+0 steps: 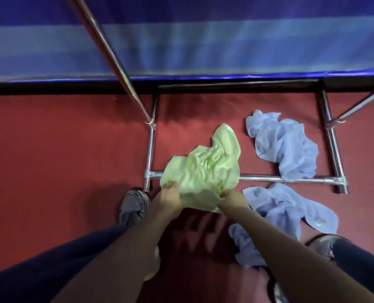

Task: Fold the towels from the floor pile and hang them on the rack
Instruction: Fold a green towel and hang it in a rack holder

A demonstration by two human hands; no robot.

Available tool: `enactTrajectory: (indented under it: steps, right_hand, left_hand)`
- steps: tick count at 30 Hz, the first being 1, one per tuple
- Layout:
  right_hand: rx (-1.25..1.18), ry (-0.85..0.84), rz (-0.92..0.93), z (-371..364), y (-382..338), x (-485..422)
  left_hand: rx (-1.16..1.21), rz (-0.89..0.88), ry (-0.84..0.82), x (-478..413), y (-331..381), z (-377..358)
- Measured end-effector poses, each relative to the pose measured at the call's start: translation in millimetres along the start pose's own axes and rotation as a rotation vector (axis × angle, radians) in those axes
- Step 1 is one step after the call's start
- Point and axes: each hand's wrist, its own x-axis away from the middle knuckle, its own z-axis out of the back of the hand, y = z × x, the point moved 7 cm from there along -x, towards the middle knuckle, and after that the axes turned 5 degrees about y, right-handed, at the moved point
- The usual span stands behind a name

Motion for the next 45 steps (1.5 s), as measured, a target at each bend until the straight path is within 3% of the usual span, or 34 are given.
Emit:
enactTrajectory:
  steps: [8,12,14,19,22,25,27,32,36,40,42,45]
  right_hand:
    - [-0.276,-0.146,0.005,-48,-14,-26]
    - [-0.13,-0.155,0.063,-61,0,-21]
    - [-0.032,-0.115,0.128,-61,1,-15]
    - [0.184,0.09,0.449,-49,-18,30]
    - [0.254,0.101,0.619,-35,-32,74]
    - [0.354,-0.003,0.579,-14,-35,119]
    - [0.354,-0.003,0.603,5,-36,150]
    - [0.152,0.09,0.536,68,-50,225]
    - [-0.506,0.123,0.505,126,-72,289]
    - [-1.075,0.154,0.405,188,-86,345]
    - [-1.216,0.154,0.333,214,-88,371]
    - [-1.216,0.131,0.307,243,-93,416]
  left_hand:
    - [0.129,0.074,0.081,-32,13,-17]
    - [0.233,0.149,0.131,-31,7,-13]
    - [0.317,0.185,0.038,-21,6,-24]
    - [1.084,0.491,-0.305,50,21,-66]
    - [1.099,0.491,-0.219,69,25,-62]
    - [1.082,0.539,-0.102,86,28,-27]
    - [1.157,0.524,-0.111,105,40,4]
    - [1.335,0.355,-0.082,158,69,90]
    - [1.371,0.031,-0.163,223,99,163]
    - [1.243,-0.274,-0.231,292,116,207]
    - [1.11,-0.464,-0.259,325,124,222]
    - [0.631,-0.609,0.041,341,123,246]
